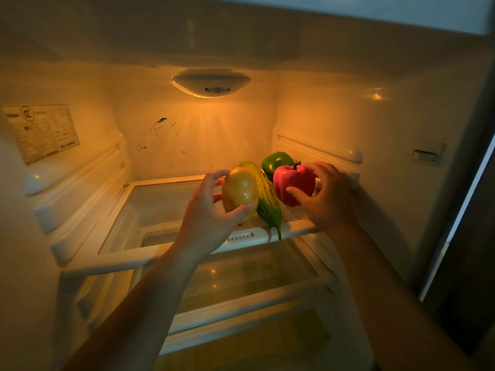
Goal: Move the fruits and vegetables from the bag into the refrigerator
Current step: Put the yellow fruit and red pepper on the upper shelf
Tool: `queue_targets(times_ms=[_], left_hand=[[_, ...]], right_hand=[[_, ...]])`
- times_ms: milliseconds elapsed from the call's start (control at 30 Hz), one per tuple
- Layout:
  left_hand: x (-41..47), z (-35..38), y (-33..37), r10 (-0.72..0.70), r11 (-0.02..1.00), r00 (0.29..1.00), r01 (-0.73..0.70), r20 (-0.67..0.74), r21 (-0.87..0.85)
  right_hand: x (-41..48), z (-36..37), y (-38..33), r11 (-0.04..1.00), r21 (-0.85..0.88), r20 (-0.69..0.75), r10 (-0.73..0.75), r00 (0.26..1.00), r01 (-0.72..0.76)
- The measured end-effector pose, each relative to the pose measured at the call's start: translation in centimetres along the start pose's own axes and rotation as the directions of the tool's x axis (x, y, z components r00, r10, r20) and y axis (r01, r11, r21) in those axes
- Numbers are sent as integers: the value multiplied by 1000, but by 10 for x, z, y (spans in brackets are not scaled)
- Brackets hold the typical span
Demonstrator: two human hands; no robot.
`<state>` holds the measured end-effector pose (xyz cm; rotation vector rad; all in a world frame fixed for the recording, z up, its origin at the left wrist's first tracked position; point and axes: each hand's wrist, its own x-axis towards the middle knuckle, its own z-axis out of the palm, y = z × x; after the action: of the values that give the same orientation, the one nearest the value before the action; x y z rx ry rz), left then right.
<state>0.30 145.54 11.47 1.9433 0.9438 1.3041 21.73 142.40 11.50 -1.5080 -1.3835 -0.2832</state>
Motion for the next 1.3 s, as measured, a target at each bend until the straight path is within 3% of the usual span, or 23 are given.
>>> queue_targets(times_ms=[467,800,967,1300], left_hand=[[11,4,3,-27,998,999,29,42,-53],[39,-12,7,-27,998,999,25,-42,-49],[54,-18,2,-67,998,995,67,-71,-10],[69,-9,-17,-87,992,996,87,0,90]], right_hand=[[18,-15,-25,998,-9,-26,-66,997,66],[17,-16,-23,998,-3,-10,-56,998,56],[15,-12,-14,998,7,12,-69,998,69],[14,-1,-5,997,-40,58,-61,996,64]])
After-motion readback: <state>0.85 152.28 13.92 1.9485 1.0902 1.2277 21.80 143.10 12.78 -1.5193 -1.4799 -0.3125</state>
